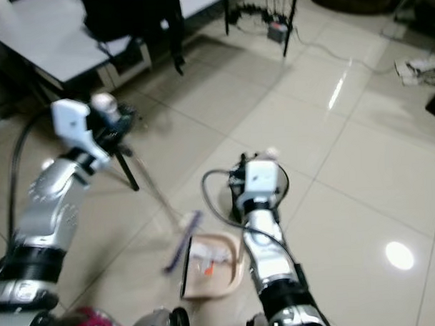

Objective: Sweep floor

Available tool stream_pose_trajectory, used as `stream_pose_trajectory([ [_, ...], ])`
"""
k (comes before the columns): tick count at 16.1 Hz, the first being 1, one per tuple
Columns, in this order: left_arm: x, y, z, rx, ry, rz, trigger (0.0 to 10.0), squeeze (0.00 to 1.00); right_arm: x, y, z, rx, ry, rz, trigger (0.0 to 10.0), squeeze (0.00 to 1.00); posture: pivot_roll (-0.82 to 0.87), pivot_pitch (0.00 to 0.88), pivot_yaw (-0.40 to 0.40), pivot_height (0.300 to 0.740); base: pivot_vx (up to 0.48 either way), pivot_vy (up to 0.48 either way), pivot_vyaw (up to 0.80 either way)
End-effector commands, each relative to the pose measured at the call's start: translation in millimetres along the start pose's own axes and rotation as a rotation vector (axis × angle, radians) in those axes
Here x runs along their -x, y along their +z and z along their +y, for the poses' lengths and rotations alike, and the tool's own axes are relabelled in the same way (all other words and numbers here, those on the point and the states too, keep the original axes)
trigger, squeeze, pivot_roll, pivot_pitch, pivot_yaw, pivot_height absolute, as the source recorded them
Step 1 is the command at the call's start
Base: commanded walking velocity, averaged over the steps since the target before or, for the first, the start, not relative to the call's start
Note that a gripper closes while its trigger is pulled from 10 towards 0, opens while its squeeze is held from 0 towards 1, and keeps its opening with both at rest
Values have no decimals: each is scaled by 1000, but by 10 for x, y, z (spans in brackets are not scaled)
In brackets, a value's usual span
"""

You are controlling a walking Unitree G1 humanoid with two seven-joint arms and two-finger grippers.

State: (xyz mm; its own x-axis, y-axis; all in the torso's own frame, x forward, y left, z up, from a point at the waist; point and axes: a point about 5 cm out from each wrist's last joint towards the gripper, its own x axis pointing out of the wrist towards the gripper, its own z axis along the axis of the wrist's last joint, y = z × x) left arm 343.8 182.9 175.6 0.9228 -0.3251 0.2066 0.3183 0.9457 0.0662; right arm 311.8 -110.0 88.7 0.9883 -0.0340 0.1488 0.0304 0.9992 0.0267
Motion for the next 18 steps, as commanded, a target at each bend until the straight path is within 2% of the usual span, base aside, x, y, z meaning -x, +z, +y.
stream_pose_trajectory([
  [1, 81, 38, 131, -71, 99, -3, 10000, 0, -37, 135, -39, -37, -14, -42, 10000, 0, -54, 0, 68, 740, 0, 0, 0],
  [3, 241, -20, 286, -190, 222, 53, 10000, 0, -83, 259, -65, -105, 2, -13, 10000, 0, -71, 0, 72, 740, 0, 0, 0],
  [4, 296, -37, 330, -229, 263, 89, 10000, 0, -120, 383, -77, -110, 26, -21, 10000, 0, -68, 0, 69, 740, 0, 0, 0],
  [5, 323, -50, 321, -243, 271, 115, 10000, 0, -149, 480, -85, -122, 38, -28, 10000, 0, -71, 0, 71, 740, 0, 0, 0],
  [6, 354, -51, 244, -256, 235, 111, 10000, 0, -196, 607, -106, -129, 44, -38, 10000, 0, -77, 0, 75, 740, 0, 0, 0],
  [7, 387, -87, 177, -243, 221, 124, 10000, 0, -254, 767, -137, -133, 52, -57, 10000, 0, -85, 0, 75, 740, 0, 0, 0],
  [10, 430, -130, 101, -226, 238, 133, 10000, 0, -316, 1045, -214, -133, 46, -93, 10000, 0, -91, 0, 72, 740, 0, 0, 0],
  [13, 472, -147, -81, -205, 222, 136, 10000, 0, -352, 1392, -398, -132, -30, -128, 10000, 0, -85, 0, 64, 740, 0, 0, 0],
  [15, 497, -158, -223, -164, 195, 126, 10000, 0, -357, 1578, -427, -125, -33, -165, 10000, 0, -99, 0, 74, 740, 0, 0, -247],
  [18, 505, -183, -330, -146, 181, 130, 10000, 0, -366, 1760, -412, -107, -8, -188, 10000, 0, -105, 0, 68, 740, 84, 0, -542],
])
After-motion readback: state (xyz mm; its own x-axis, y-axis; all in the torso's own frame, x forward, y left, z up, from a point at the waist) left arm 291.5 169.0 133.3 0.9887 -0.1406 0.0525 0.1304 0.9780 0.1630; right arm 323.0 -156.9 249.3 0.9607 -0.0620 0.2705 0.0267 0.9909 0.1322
